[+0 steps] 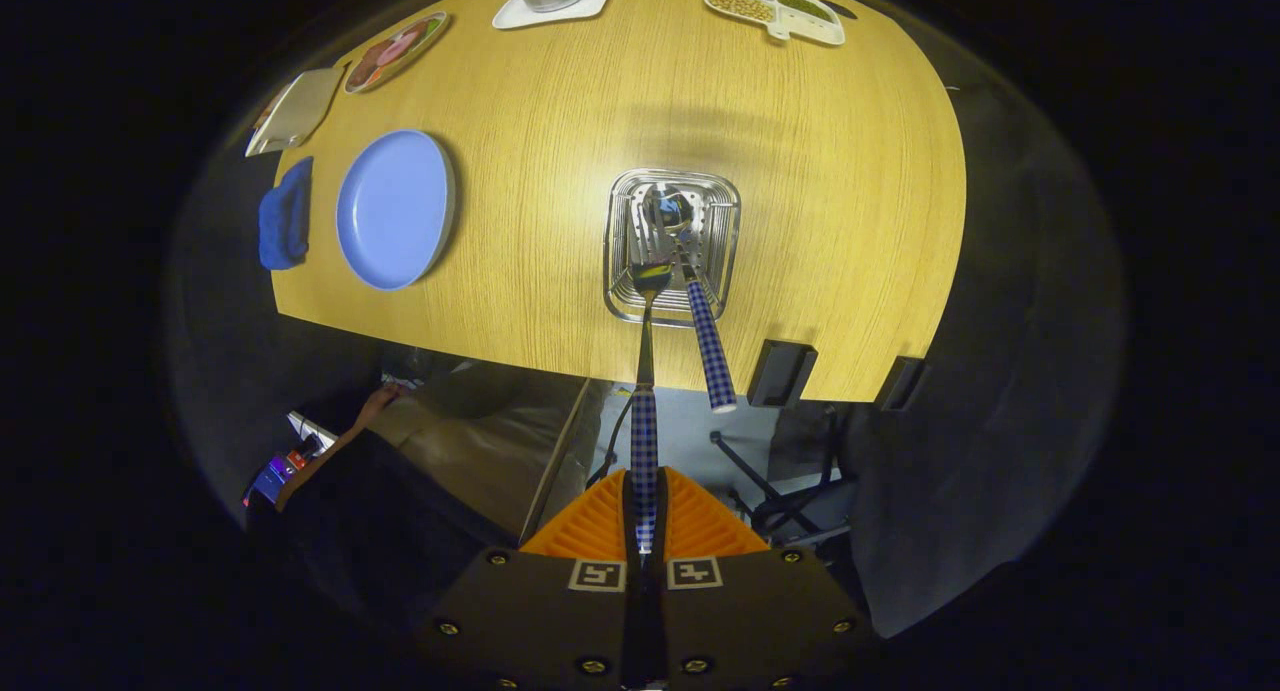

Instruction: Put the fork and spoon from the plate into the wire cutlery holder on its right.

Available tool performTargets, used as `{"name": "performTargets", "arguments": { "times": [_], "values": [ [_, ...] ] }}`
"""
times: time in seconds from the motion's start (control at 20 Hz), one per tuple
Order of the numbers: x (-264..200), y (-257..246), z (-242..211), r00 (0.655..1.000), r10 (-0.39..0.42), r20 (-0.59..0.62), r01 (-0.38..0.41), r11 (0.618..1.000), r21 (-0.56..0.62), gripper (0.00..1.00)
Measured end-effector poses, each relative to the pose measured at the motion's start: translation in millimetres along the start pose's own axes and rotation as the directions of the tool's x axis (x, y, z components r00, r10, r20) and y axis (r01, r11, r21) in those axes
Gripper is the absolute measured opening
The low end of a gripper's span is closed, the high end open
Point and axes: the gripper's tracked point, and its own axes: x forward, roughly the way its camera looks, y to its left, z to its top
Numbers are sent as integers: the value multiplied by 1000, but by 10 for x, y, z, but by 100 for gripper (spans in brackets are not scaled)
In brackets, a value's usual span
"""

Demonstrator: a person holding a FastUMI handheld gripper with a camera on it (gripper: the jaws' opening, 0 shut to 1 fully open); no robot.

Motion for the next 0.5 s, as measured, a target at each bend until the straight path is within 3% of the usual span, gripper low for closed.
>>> {"name": "performTargets", "arguments": {
  "times": [0.5],
  "values": [
    [126, -25, 164, 992, 2, -129, 7, 998, 68, 1]
  ]
}}
